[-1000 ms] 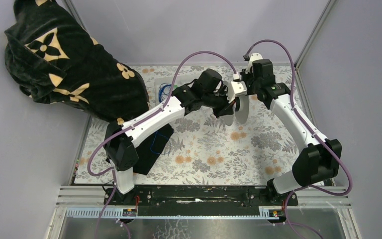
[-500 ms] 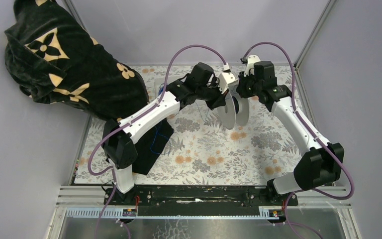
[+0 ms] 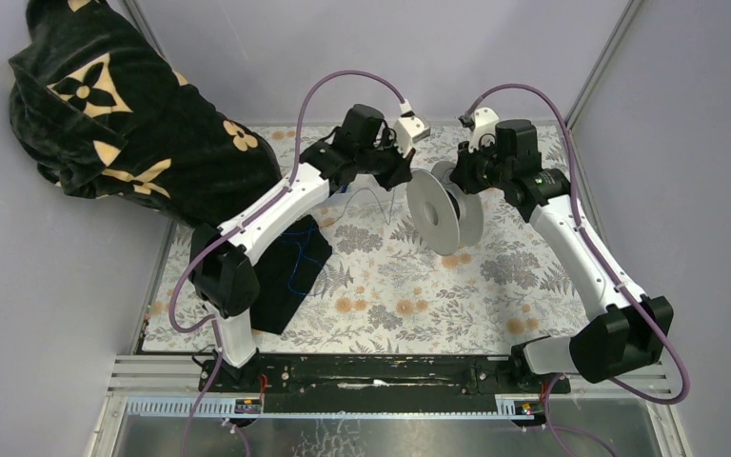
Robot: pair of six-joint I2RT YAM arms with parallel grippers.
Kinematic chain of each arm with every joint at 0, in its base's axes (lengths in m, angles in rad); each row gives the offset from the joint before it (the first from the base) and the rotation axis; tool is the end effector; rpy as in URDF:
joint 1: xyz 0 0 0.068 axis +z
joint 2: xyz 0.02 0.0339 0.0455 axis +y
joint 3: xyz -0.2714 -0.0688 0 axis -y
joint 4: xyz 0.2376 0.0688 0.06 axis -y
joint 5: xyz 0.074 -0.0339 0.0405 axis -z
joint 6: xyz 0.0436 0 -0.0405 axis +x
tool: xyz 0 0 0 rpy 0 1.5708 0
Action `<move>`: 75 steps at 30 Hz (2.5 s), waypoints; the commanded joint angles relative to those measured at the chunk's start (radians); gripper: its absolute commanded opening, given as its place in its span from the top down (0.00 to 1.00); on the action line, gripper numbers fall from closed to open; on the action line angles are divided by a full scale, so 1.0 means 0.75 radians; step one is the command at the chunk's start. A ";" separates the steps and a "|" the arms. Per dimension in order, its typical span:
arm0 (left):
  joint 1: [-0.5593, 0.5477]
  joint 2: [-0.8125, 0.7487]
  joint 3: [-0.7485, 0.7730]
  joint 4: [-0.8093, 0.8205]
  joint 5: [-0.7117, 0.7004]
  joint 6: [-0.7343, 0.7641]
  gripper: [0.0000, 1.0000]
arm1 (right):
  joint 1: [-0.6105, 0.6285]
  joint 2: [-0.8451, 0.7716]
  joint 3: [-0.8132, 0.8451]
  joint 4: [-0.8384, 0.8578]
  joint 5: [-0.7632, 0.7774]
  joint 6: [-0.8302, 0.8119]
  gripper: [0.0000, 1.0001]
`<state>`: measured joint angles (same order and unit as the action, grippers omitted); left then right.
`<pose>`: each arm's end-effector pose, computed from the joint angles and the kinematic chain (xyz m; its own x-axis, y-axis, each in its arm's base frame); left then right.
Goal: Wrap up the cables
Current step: Wrap the cable around the cable reel.
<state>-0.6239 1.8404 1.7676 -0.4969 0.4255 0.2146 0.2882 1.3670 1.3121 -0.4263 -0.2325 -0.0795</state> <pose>0.3380 -0.2654 0.3563 -0.2543 0.4221 -0.8702 0.8888 0.4568 -0.0382 0.2932 0.0974 0.3723 -0.4048 -0.2006 -0.8921 -0.5062 0.8617 0.0359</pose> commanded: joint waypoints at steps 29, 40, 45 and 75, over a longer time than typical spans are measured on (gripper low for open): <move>0.178 -0.140 -0.669 0.522 0.257 -0.180 0.73 | -0.034 0.022 0.443 -0.133 0.012 0.166 1.00; 0.272 -0.189 -0.673 0.577 0.310 -0.121 0.37 | -0.052 0.012 0.480 -0.199 -0.115 0.130 1.00; 0.297 -0.158 -0.631 0.552 0.406 -0.024 0.19 | -0.054 0.007 0.502 -0.253 -0.160 0.114 1.00; 0.537 0.051 -0.396 0.119 0.691 0.580 0.15 | -0.055 -0.009 0.495 -0.353 -0.246 0.048 1.00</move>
<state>-0.2276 1.8370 1.4364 -0.4828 1.0611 0.7494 0.2531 1.3975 1.6333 -0.7265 -0.3840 -0.0471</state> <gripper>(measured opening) 0.880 0.111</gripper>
